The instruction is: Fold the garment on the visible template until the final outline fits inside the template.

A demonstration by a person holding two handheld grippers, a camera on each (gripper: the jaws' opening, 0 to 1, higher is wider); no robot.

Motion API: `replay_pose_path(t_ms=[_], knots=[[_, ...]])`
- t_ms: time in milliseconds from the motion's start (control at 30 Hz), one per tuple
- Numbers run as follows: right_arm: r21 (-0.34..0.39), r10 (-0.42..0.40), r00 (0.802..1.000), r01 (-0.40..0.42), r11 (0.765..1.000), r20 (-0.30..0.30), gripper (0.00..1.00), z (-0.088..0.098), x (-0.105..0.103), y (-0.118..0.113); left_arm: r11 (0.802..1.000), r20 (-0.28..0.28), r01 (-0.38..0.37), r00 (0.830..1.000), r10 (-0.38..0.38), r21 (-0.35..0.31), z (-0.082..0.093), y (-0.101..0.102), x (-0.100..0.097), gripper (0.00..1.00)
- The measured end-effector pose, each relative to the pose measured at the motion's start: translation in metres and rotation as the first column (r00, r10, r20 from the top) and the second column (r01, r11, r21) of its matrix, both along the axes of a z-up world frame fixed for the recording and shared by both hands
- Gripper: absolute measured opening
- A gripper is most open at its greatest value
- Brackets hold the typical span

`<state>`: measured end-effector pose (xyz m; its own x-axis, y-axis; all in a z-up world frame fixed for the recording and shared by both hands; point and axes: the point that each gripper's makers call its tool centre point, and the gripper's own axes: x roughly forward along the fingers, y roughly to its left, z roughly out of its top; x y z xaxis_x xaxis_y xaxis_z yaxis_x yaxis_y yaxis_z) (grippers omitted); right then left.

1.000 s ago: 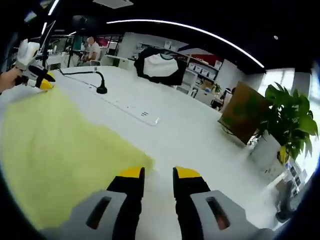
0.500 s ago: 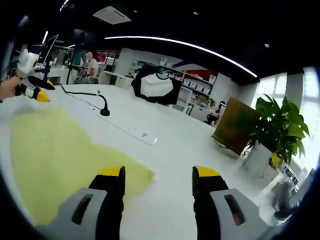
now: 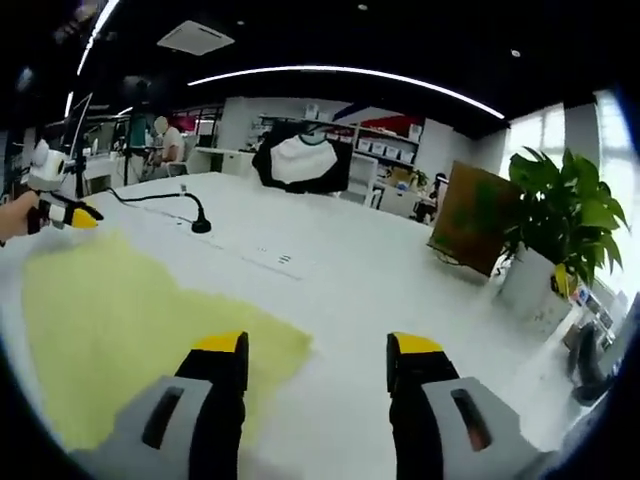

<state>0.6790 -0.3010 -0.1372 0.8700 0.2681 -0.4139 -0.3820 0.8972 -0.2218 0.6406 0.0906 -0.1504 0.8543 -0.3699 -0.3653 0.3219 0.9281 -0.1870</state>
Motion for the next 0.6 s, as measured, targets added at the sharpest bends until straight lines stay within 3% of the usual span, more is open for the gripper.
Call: replay_pose_path(t_ms=[33,67,167,300,533,600], knots=[[0.008,0.006,1.000,-0.006,1.000,-0.001,0.53,-0.002,0.001,0.000,1.000,-0.006,-0.001,1.000,0.001,-0.006,-0.002,-0.001,0.002,0.36],[0.062,0.002,0.999,0.001,0.998,-0.042,0.48,-0.009,-0.001,0.004,1.000,-0.012,-0.001,1.000,0.001,-0.009,-0.004,-0.003,0.004,0.36],[0.095,0.003,0.998,0.003,0.995,-0.057,0.41,-0.015,0.005,0.004,1.000,-0.028,-0.006,1.000,0.005,-0.030,-0.009,-0.007,0.008,0.34],[0.194,0.035,0.995,-0.015,0.981,-0.098,0.27,-0.023,0.006,0.015,1.000,-0.042,0.000,0.999,-0.001,-0.023,-0.015,-0.012,0.015,0.29],[0.274,0.073,0.990,-0.038,0.961,-0.121,0.18,-0.030,0.015,0.027,1.000,-0.038,0.020,0.999,-0.020,-0.004,-0.017,-0.022,0.019,0.22],[0.286,0.070,0.988,-0.029,0.958,-0.135,0.14,-0.032,0.017,0.029,1.000,-0.041,0.024,0.999,-0.023,0.017,-0.019,-0.023,0.019,0.15]])
